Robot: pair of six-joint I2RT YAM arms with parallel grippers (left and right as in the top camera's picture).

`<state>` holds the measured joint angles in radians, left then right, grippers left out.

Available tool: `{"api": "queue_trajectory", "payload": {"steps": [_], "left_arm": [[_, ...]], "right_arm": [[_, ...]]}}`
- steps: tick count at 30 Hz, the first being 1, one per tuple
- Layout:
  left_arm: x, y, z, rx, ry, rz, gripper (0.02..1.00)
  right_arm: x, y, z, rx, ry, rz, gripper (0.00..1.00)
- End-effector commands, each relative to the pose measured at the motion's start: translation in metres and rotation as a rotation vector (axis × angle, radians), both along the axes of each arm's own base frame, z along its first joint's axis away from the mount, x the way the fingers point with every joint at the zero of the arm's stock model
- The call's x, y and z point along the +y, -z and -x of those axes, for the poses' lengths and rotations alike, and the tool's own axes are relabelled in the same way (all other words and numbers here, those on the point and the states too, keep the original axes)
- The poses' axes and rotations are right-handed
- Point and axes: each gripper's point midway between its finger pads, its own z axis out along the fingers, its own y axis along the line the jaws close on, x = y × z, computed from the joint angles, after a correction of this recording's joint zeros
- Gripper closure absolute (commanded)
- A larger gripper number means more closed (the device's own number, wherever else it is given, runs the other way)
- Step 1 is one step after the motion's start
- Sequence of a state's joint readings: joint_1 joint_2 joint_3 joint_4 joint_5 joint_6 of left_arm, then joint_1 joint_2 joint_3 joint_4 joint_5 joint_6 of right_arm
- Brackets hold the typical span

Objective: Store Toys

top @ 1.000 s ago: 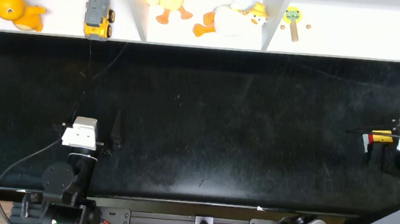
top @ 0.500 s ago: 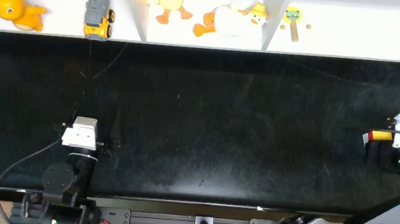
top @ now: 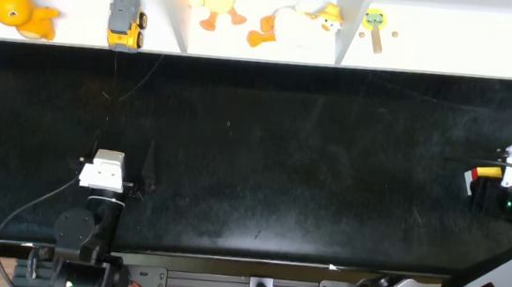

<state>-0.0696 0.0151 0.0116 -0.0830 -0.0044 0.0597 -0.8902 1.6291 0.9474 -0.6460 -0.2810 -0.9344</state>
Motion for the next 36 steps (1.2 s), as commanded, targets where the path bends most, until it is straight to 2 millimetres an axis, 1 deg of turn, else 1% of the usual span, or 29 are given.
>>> {"api": "queue_trajectory", "payload": {"steps": [1, 4, 6, 8, 12, 16, 26, 31, 36], "left_arm": [[0.002, -0.001, 0.0, -0.008, -0.007, -0.018, 0.02], [0.002, -0.001, 0.0, -0.008, -0.007, -0.018, 0.02], [0.002, -0.001, 0.0, -0.008, -0.007, -0.018, 0.02], [0.002, -0.001, 0.0, -0.008, -0.007, -0.018, 0.02], [0.002, -0.001, 0.0, -0.008, -0.007, -0.018, 0.02], [0.002, -0.001, 0.0, -0.008, -0.007, -0.018, 0.023], [0.002, -0.001, 0.0, -0.008, -0.007, -0.018, 0.02], [0.002, -0.001, 0.0, -0.008, -0.007, -0.018, 0.02], [0.002, -0.001, 0.0, -0.008, -0.007, -0.018, 0.02]], "right_arm": [[0.006, -0.005, -0.014, -0.024, -0.007, -0.014, 0.417], [0.012, -0.005, -0.019, -0.024, -0.017, -0.02, 0.467], [0.017, -0.005, -0.022, -0.024, -0.024, -0.025, 0.467], [0.021, -0.005, -0.026, -0.025, -0.026, -0.031, 0.494], [0.026, -0.01, -0.035, -0.043, -0.017, -0.03, 0.483], [0.026, -0.026, -0.045, -0.074, 0.006, -0.012, 0.47], [0.019, -0.074, -0.069, -0.132, 0.061, 0.009, 0.481], [0.021, -0.085, -0.081, -0.164, 0.088, -0.003, 0.483], [0.032, -0.098, -0.097, -0.192, 0.062, -0.001, 0.483]]}}
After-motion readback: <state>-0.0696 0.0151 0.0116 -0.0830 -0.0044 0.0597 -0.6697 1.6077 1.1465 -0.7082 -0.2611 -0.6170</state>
